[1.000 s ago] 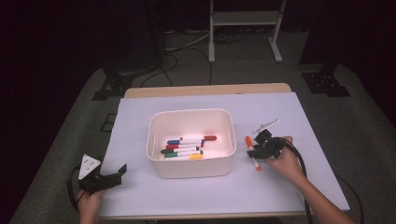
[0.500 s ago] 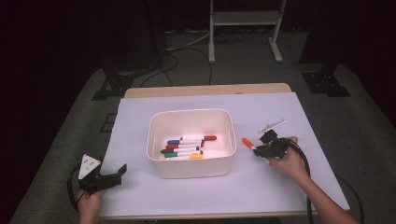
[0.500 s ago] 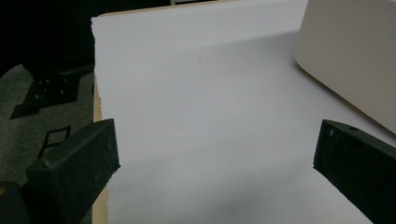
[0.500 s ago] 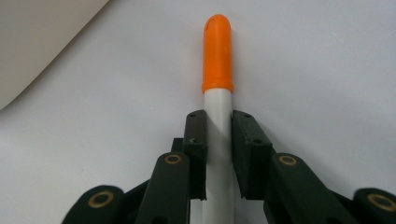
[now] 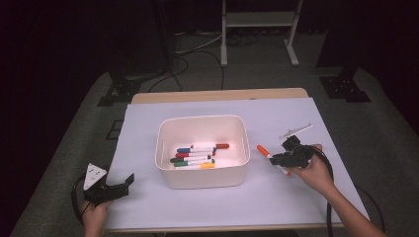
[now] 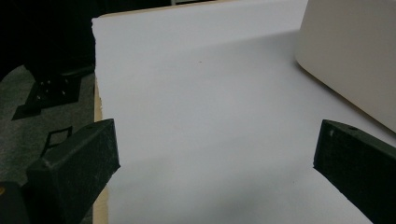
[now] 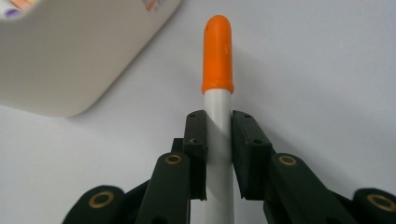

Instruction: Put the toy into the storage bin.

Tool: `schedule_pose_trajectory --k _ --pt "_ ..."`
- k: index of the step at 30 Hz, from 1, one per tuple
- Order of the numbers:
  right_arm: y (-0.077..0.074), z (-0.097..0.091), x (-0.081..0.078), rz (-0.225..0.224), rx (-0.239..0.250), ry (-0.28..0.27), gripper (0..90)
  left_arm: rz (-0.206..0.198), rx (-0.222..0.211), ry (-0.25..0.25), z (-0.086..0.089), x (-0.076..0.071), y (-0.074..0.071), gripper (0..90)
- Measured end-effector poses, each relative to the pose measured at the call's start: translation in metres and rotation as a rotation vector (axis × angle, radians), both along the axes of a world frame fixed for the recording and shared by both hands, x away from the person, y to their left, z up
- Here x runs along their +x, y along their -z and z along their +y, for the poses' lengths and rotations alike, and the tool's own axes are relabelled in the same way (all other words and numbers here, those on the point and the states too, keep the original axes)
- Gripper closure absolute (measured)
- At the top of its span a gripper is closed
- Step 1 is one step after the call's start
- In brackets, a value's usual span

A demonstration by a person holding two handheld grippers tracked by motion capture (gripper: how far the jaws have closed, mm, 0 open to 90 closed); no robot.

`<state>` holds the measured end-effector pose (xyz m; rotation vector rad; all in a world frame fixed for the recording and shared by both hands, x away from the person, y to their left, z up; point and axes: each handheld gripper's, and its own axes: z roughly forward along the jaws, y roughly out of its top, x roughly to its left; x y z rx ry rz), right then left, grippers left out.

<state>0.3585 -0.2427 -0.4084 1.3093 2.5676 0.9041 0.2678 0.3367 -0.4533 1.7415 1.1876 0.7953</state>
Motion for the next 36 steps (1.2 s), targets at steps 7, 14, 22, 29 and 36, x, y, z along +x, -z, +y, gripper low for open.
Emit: schedule_pose_trajectory --k 7,14,22,29,36 --pt "-0.032 -0.003 -0.007 -0.023 0.037 -0.023 75.8 0.005 0.001 0.000 0.000 0.000 0.000 0.0" --pt "-0.066 0.002 -0.014 -0.061 0.069 -0.055 75.8 -0.001 0.000 0.002 0.000 0.000 0.000 0.0" --pt "-0.107 0.015 -0.019 -0.108 0.090 -0.110 75.8 0.004 -0.003 0.000 0.000 0.000 0.000 0.0" --pt "-0.137 0.042 -0.023 -0.127 0.096 -0.196 75.8 0.004 -0.002 0.003 0.000 0.000 0.000 0.0" --pt "-0.149 0.072 -0.023 -0.125 0.094 -0.271 75.8 0.006 -0.004 0.003 0.001 0.000 0.000 0.0"
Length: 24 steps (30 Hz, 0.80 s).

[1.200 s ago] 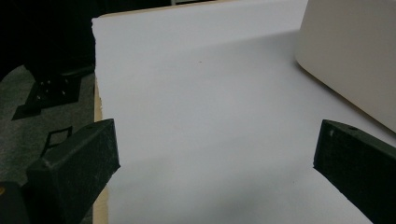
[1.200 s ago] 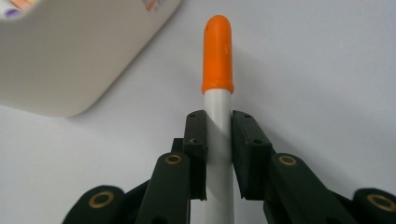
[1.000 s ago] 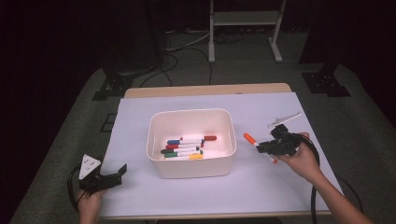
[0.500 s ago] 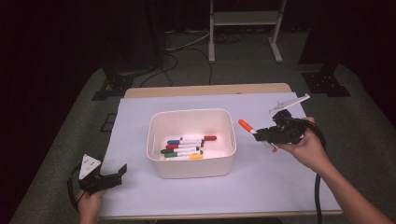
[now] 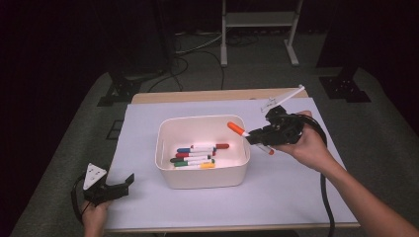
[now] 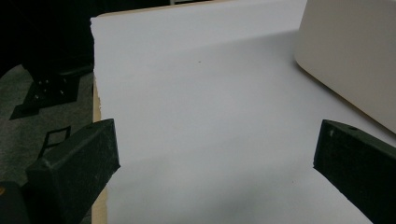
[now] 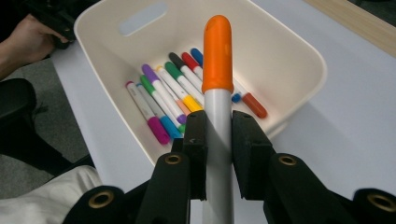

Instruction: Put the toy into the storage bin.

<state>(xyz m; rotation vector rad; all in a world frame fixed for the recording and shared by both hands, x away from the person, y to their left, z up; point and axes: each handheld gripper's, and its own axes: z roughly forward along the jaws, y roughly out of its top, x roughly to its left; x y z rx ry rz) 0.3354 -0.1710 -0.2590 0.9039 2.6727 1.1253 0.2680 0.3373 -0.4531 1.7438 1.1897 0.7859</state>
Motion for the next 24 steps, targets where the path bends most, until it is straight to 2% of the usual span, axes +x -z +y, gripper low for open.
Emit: schedule_pose_trajectory --k 13,24 --pt "0.004 0.061 0.003 0.009 -0.008 -0.159 75.8 -0.002 -0.009 -0.003 0.001 0.000 0.000 0.0" --pt "0.017 0.094 0.009 0.018 -0.029 -0.244 75.7 0.000 -0.009 -0.005 0.000 0.000 0.000 0.0"
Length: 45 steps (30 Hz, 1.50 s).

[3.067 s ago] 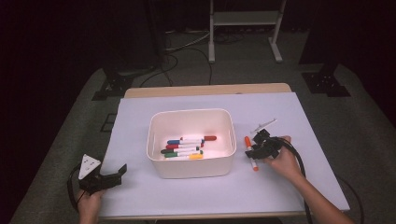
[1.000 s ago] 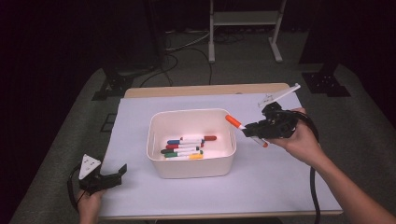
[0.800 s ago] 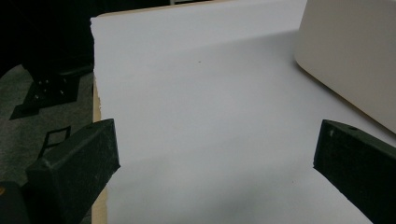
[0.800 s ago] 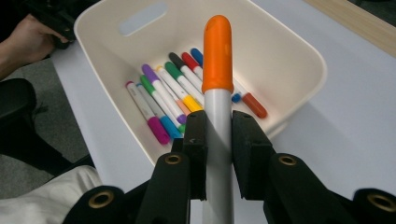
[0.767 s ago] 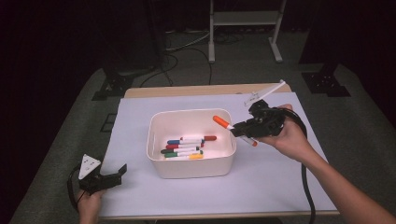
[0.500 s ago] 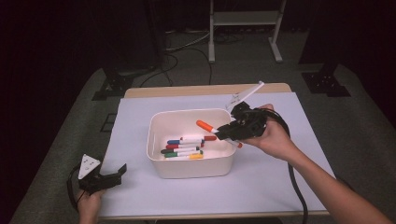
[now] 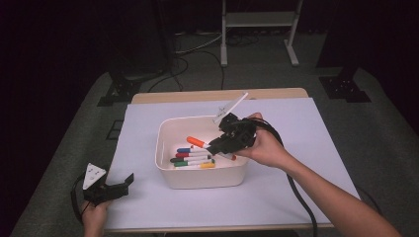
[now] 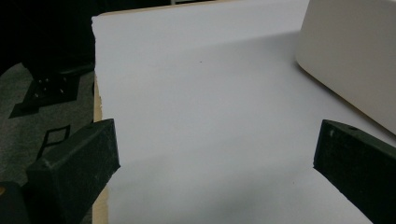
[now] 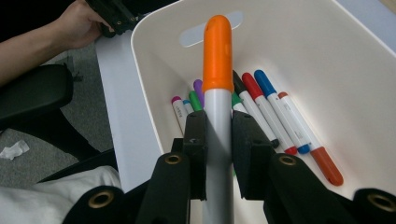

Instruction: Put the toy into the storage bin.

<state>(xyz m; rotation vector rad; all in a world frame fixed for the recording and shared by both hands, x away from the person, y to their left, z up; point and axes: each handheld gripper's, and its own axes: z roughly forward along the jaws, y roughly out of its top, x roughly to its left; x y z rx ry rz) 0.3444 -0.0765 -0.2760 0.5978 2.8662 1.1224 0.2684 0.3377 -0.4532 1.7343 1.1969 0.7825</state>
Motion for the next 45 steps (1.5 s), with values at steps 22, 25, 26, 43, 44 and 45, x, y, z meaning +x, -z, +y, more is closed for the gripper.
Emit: schedule_pose_trajectory --k 22,25,26,43,44,45 --pt "0.039 0.060 0.030 0.051 -0.088 -0.106 75.6 0.001 -0.012 0.007 0.002 0.001 0.000 0.0" --pt "0.045 0.066 0.033 0.070 -0.110 -0.111 71.2 0.002 -0.015 0.007 0.002 0.001 0.000 0.0" --pt "0.047 0.068 0.034 0.068 -0.116 -0.113 67.2 0.002 -0.015 0.008 0.002 0.001 0.000 0.0" --pt "0.010 -0.003 0.027 0.005 -0.018 -0.005 41.1 -0.004 -0.007 0.008 0.001 0.000 0.000 0.0" --pt "0.008 -0.009 0.027 0.002 -0.015 0.005 40.4 -0.005 -0.007 0.006 0.001 0.000 0.000 0.0" --pt "0.006 -0.017 0.026 0.002 -0.008 0.021 40.4 -0.004 -0.007 0.007 0.001 0.000 0.000 0.0"
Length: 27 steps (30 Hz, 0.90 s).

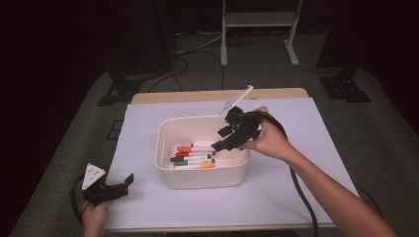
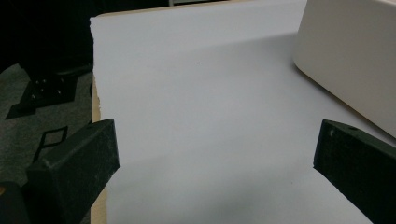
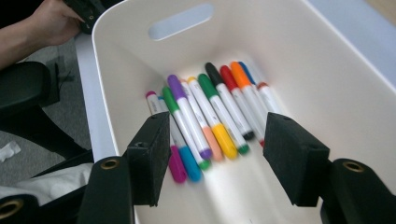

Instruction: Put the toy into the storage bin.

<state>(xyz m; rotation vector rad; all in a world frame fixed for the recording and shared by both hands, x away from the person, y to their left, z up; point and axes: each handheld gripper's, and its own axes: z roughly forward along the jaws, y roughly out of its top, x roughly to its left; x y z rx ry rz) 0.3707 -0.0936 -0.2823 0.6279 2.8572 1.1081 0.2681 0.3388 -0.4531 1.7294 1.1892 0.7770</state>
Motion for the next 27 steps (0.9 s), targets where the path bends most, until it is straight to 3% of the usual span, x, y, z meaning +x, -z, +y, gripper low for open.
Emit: schedule_pose_trajectory --k 6,13,23,27 --pt "-0.004 -0.045 -0.004 -0.002 0.041 0.087 40.0 0.001 0.000 -0.001 0.000 0.000 0.000 0.0" --pt "0.001 -0.091 -0.014 -0.004 0.047 0.161 39.9 -0.007 0.004 0.003 -0.001 -0.001 0.000 0.0" --pt "0.031 -0.157 -0.026 0.026 0.070 0.291 38.5 -0.005 0.004 0.000 -0.001 -0.001 0.000 0.0" --pt "0.043 -0.174 -0.032 0.041 0.092 0.333 37.0 -0.008 0.007 0.002 -0.001 -0.001 0.000 0.0"
